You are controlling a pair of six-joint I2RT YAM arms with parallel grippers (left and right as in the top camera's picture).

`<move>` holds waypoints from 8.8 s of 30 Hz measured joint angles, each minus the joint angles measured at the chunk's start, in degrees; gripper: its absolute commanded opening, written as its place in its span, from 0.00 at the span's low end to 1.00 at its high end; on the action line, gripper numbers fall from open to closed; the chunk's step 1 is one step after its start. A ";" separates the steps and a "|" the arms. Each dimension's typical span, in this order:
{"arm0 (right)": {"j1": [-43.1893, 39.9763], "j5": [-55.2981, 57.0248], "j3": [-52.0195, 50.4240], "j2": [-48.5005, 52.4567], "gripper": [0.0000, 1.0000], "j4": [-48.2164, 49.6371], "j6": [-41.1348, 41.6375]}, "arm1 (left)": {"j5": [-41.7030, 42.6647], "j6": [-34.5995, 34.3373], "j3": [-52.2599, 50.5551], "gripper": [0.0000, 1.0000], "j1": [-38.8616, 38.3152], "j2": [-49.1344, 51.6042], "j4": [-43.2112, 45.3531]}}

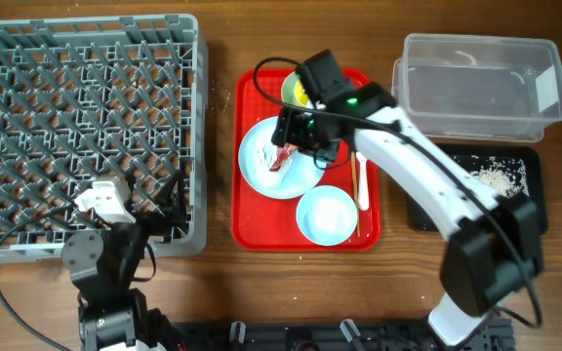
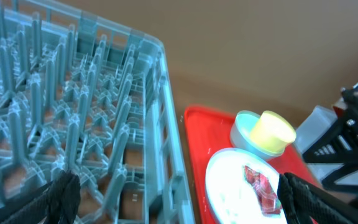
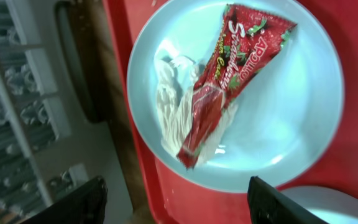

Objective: Sort waste into correct bins and load items into the dishwasher rack
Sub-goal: 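Grasp the red Apollo wrapper on the white plate with the right gripper, then drop the wrapper into the clear plastic bin, then grasp the white tissue on the plate with the right gripper, then drop the tissue into the clear bin and hold the right gripper there, then reach the left gripper across to the yellow cup on the red tray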

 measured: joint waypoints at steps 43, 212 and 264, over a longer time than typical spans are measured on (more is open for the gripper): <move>0.66 0.87 -0.22 11.32 0.04 2.71 8.85 | -0.98 1.44 1.79 1.00 0.33 -0.09 -28.89; -44.04 -2.29 11.37 -21.53 1.00 -21.11 -17.38 | -8.07 1.86 1.09 1.00 0.22 -0.04 -19.67; -44.04 -2.08 11.34 -21.42 1.00 -21.18 -17.40 | -24.33 1.77 96.94 1.00 -47.93 77.20 -61.07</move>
